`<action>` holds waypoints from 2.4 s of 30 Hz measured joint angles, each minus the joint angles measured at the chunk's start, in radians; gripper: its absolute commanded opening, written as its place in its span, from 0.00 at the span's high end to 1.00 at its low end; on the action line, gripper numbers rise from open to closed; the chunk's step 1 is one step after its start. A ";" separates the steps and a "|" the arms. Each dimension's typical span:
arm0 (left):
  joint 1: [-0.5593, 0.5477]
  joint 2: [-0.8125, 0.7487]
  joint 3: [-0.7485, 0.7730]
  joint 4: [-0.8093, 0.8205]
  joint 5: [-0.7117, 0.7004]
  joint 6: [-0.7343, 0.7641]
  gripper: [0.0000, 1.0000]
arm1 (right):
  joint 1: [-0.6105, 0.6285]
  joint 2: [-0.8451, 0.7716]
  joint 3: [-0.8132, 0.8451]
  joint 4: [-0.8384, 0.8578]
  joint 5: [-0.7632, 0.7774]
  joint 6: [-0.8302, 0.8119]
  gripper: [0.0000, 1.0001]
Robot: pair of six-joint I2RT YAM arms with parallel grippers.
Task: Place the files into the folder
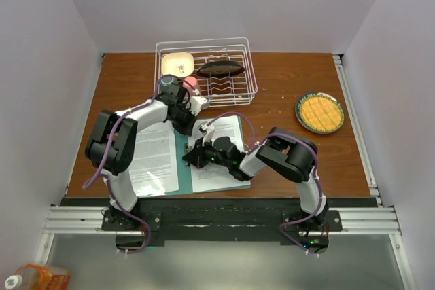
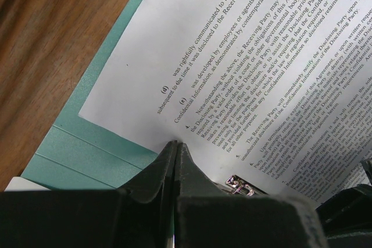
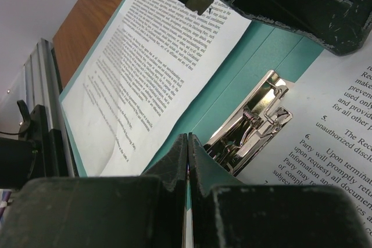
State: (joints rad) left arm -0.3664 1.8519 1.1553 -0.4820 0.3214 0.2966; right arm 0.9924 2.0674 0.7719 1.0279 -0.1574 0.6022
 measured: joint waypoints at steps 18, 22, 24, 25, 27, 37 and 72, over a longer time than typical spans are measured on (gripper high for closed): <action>0.006 0.002 0.000 0.001 0.012 0.000 0.99 | 0.003 0.064 -0.004 0.092 -0.019 0.075 1.00; 0.006 0.002 0.000 0.002 0.012 0.000 0.99 | 0.011 0.072 -0.007 0.089 -0.043 0.095 1.00; 0.006 0.003 0.000 0.008 0.008 0.000 0.99 | 0.021 0.074 -0.015 0.081 -0.051 0.101 1.00; 0.008 0.003 0.000 0.009 0.008 0.001 0.99 | 0.022 0.074 -0.016 0.084 -0.051 0.103 1.00; 0.010 0.003 0.000 0.010 0.010 0.000 0.99 | 0.021 0.073 -0.016 0.082 -0.052 0.105 1.00; 0.013 0.003 0.000 0.019 0.005 0.001 1.00 | 0.014 0.064 0.044 -0.002 -0.088 0.073 1.00; 0.517 -0.270 -0.076 -0.290 -0.115 0.182 0.61 | 0.446 -0.192 0.295 -0.841 0.404 -0.559 0.04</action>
State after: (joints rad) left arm 0.1505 1.5814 1.0790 -0.7715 0.2062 0.4789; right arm 1.4380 1.8751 1.0668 0.1867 0.2466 0.0433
